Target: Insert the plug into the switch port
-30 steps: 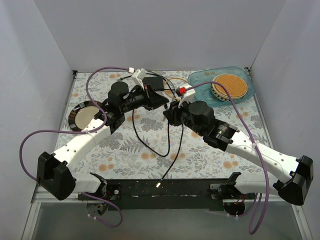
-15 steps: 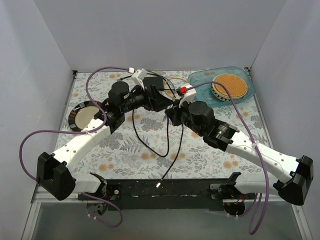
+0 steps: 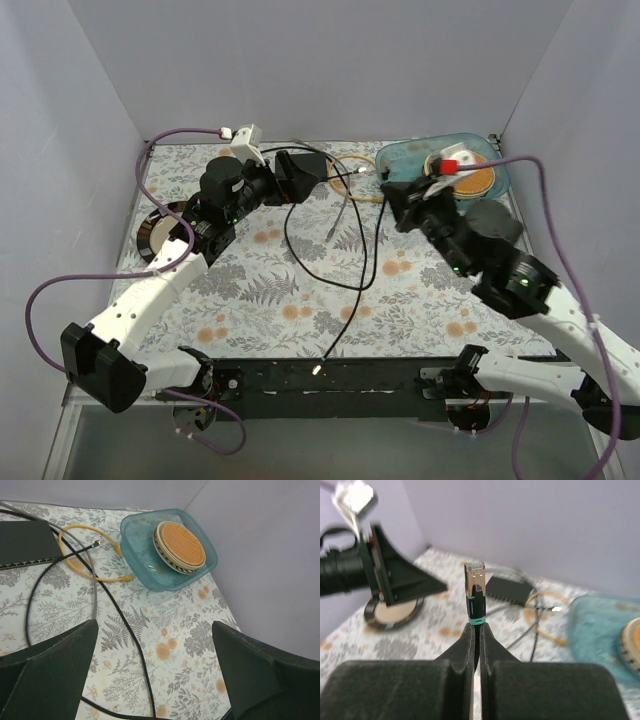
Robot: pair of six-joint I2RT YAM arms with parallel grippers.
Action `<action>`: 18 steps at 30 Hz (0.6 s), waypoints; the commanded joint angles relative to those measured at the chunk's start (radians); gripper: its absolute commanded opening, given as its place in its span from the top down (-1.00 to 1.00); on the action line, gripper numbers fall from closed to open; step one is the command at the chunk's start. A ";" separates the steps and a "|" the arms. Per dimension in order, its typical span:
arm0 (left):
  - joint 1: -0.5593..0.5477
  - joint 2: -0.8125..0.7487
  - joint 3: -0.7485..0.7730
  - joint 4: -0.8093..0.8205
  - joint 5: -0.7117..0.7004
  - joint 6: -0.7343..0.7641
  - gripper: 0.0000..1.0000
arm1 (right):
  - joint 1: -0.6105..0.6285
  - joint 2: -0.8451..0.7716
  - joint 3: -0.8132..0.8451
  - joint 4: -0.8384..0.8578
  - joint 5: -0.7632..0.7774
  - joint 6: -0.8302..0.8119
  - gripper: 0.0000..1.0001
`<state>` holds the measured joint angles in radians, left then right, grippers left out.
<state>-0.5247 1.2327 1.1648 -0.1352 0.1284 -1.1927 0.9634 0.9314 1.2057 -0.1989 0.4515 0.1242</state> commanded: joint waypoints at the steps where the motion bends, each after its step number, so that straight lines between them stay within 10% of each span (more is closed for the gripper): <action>1: 0.011 -0.033 -0.011 -0.023 -0.049 0.022 -0.96 | -0.003 -0.129 0.182 -0.033 0.202 -0.178 0.97; 18: 0.083 0.263 0.130 -0.058 -0.153 -0.001 -0.96 | -0.003 -0.226 0.347 -0.007 0.283 -0.337 0.97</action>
<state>-0.4717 1.4094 1.2076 -0.1791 0.0551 -1.1870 0.9623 0.6395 1.5482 -0.1856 0.7128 -0.1757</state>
